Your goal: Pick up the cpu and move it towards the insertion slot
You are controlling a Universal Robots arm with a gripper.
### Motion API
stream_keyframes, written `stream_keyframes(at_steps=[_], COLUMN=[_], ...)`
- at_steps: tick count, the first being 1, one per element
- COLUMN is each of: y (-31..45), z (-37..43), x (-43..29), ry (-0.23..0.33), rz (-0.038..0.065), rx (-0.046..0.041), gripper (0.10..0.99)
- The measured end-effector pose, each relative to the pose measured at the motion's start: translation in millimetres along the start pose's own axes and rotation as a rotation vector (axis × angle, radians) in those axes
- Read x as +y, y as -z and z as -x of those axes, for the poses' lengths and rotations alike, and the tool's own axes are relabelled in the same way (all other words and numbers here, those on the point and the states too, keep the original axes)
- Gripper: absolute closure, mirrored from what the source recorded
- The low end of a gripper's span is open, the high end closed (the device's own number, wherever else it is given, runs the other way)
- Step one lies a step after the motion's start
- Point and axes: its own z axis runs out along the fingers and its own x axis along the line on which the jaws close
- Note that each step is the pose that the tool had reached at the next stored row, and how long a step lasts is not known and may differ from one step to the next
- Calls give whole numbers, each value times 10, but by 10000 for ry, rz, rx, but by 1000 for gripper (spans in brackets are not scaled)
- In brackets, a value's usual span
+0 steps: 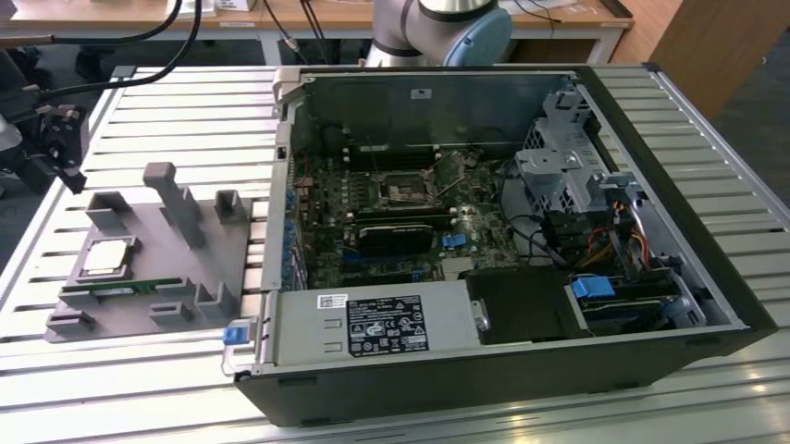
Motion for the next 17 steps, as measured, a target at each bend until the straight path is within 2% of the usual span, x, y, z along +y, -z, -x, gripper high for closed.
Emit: stream_keyframes(at_steps=[14, 15, 16, 17], y=[-132, -140, -150, -156], z=[-15, -16, -17, -19], x=[-9, -10, -10, -11], ry=[0, 0, 1, 0], rz=[0, -1, 0, -1], rx=[0, 1, 0, 2], gripper=[671, 663, 604, 604])
